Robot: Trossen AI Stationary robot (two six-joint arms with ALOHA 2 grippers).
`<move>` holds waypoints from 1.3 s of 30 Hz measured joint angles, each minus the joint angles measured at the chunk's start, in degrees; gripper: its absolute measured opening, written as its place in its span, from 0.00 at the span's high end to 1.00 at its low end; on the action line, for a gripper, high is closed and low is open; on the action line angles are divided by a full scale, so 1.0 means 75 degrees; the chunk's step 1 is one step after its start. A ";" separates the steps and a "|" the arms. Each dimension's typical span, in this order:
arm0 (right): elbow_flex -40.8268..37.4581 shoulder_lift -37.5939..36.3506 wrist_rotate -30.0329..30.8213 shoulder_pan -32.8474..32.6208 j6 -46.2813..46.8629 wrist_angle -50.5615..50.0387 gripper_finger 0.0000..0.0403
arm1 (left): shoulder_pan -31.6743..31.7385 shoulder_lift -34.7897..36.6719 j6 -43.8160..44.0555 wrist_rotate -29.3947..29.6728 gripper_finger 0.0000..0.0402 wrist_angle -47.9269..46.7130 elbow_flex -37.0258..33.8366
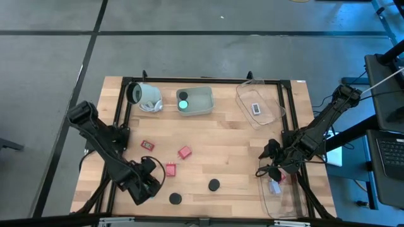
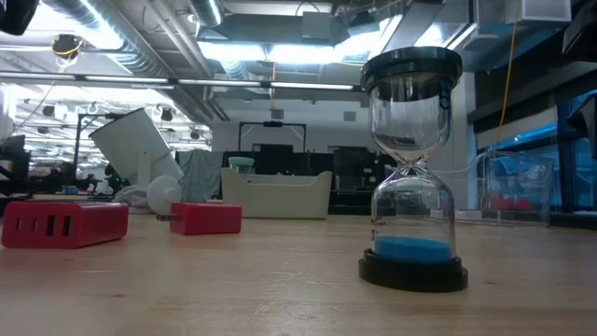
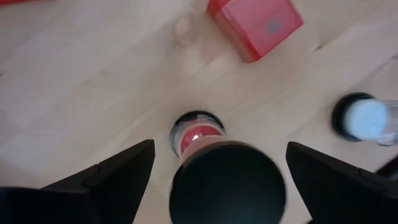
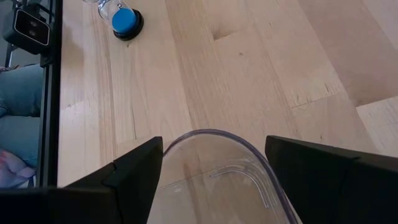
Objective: Pick & Place Office items
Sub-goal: Put the red hourglass into the gray bin
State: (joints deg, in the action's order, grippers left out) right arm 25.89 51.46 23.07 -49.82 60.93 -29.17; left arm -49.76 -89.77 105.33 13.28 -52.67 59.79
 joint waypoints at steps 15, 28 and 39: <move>0.0002 0.0000 -0.0003 0.0000 0.0006 0.0000 0.29 | 0.0052 -0.0121 -0.0002 0.0086 0.38 -0.0041 0.0000; 0.0003 0.0000 -0.0003 0.0001 0.0006 0.0000 0.29 | 0.0154 -0.0121 -0.0115 0.0159 0.51 -0.0315 0.0116; 0.0003 0.0000 -0.0003 0.0000 0.0003 0.0000 0.29 | 0.1557 -0.0118 -0.1981 0.2573 0.51 -0.2938 0.1727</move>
State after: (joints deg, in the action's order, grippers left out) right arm 25.91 51.46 23.05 -49.82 60.95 -29.17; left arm -38.08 -90.65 90.47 32.57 -74.70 72.74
